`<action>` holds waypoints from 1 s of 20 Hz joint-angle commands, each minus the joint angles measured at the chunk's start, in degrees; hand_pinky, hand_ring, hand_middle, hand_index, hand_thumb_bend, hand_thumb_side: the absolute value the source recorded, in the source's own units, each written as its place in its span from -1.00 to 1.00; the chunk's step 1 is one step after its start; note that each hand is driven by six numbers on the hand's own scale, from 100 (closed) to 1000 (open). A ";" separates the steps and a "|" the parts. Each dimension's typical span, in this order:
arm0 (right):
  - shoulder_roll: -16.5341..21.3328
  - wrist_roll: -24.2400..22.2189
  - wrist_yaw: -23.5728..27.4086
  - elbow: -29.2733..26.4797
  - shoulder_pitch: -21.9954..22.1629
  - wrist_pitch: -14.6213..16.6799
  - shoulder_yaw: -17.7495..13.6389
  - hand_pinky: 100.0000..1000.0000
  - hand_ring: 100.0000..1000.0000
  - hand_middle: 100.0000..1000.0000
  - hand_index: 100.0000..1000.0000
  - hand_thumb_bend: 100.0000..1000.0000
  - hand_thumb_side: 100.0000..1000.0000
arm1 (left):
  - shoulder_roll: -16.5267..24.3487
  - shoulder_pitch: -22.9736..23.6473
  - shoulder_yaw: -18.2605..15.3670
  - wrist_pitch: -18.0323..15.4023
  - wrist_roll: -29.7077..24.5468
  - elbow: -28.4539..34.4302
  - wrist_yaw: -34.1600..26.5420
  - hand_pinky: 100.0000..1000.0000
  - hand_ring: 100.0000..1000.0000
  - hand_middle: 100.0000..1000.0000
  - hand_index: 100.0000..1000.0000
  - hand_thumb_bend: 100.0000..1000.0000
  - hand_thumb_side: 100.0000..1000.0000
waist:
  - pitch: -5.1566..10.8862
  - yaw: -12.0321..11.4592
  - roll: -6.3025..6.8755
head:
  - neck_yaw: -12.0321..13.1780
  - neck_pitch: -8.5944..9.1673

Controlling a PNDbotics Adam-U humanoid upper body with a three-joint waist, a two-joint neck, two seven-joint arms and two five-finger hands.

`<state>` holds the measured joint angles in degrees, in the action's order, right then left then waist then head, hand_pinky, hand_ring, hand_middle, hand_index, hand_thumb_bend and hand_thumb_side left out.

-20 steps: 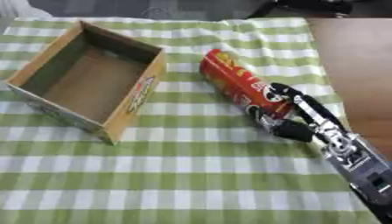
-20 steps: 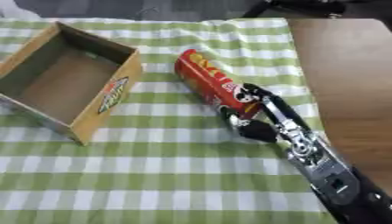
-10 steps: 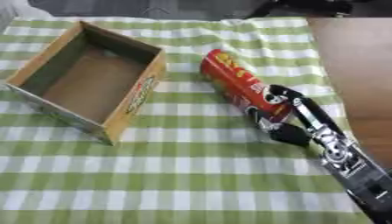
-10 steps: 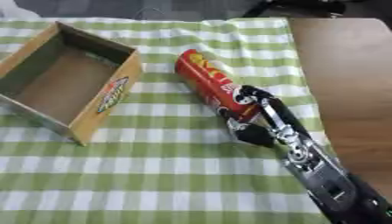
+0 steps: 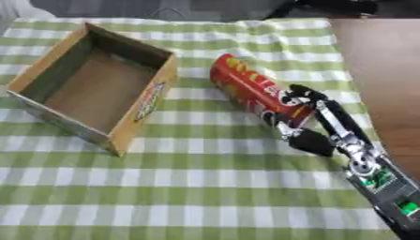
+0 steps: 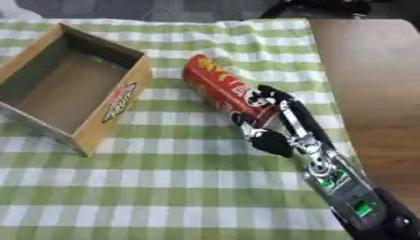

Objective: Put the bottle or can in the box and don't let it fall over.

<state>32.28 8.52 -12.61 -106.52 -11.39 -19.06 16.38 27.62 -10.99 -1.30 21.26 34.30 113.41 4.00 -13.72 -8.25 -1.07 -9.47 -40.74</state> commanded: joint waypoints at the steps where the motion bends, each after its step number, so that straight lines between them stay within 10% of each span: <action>1: 1.65 1.37 1.49 -2.30 -0.88 0.07 -1.08 -0.81 0.13 0.18 0.89 -1.00 -1.00 | 0.76 -0.35 -0.75 -0.02 0.19 1.18 -0.03 -0.10 -0.12 0.09 0.32 -0.87 0.27 | 0.70 0.03 0.17 | -0.03 0.35; 15: 2.24 4.88 3.60 -4.65 -3.21 -0.49 -2.23 -0.91 0.06 0.05 0.82 -1.00 -1.00 | 0.78 -0.26 -0.85 -0.04 0.12 1.18 0.07 -0.09 -0.11 0.09 0.32 -0.87 0.26 | 0.89 0.04 0.15 | -0.06 0.34; 20: 2.21 6.54 4.02 -5.08 -3.83 -0.22 -2.27 -1.00 -0.09 -0.28 0.44 -1.00 -1.00 | 0.75 -0.28 -0.89 -0.07 0.10 1.18 0.04 -0.09 -0.11 0.10 0.32 -0.88 0.27 | 0.90 -0.03 0.15 | -0.02 0.33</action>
<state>33.03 14.47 -9.02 -110.07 -14.55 -19.41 14.84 27.62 -10.96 -1.48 21.24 34.32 113.41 4.00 -13.72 -8.23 -1.07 -9.48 -40.74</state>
